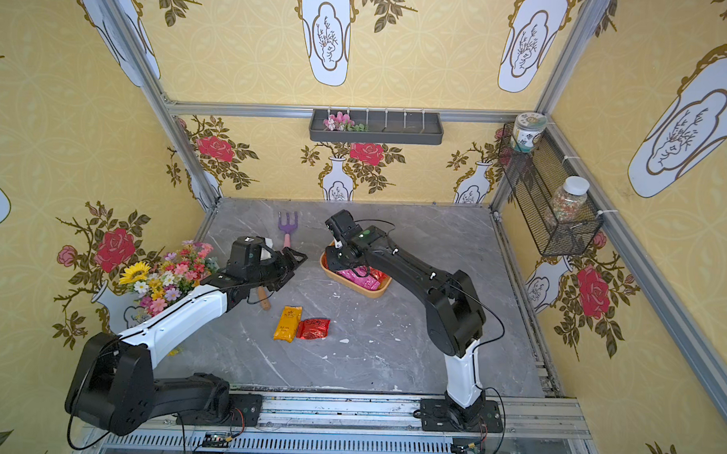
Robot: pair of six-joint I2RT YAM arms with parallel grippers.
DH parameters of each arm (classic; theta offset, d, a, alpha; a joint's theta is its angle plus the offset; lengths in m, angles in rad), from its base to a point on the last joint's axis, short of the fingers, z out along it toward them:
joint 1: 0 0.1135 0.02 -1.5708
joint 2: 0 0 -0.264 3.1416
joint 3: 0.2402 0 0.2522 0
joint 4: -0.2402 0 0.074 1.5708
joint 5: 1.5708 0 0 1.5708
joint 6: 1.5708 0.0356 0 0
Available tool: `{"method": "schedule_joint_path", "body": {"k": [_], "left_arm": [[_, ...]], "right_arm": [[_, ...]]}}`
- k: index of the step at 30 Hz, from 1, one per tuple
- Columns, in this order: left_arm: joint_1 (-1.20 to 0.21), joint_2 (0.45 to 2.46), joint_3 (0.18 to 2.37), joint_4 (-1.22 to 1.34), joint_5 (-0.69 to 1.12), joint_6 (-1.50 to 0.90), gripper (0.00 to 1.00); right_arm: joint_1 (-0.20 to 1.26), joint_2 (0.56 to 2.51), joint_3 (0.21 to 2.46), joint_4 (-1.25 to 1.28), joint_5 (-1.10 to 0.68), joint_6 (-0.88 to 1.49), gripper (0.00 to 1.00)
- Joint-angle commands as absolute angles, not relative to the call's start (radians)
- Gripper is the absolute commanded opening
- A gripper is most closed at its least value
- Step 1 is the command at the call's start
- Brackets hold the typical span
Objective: Take the tea bags out of the storage box
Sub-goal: Pick up the tea bag from the storage box.
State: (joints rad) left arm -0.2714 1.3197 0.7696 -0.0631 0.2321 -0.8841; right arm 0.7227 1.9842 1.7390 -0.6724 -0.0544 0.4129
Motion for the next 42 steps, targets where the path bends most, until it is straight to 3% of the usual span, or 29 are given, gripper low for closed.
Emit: {"method": "schedule_joint_path", "body": {"k": [1,12,25,42], "left_arm": [[-0.229,1.344,0.742,-0.027,0.29,-0.867,0.82],[-0.2,1.301,0.671,0.009,0.33,-0.868,0.82],[-0.198,1.257,0.632,0.027,0.347,-0.874,0.83],[-0.189,1.247,0.581,0.063,0.379,-0.88,0.83]], "right_arm": [[0.743,2.043,1.816,-0.715,-0.05,0.396,0.3],[0.81,2.239,2.072,-0.852,0.153,0.335,0.33],[0.859,2.25,2.107,-0.854,0.336,0.272,0.33],[0.853,2.33,2.152,-0.867,0.36,0.25,0.33]]}}
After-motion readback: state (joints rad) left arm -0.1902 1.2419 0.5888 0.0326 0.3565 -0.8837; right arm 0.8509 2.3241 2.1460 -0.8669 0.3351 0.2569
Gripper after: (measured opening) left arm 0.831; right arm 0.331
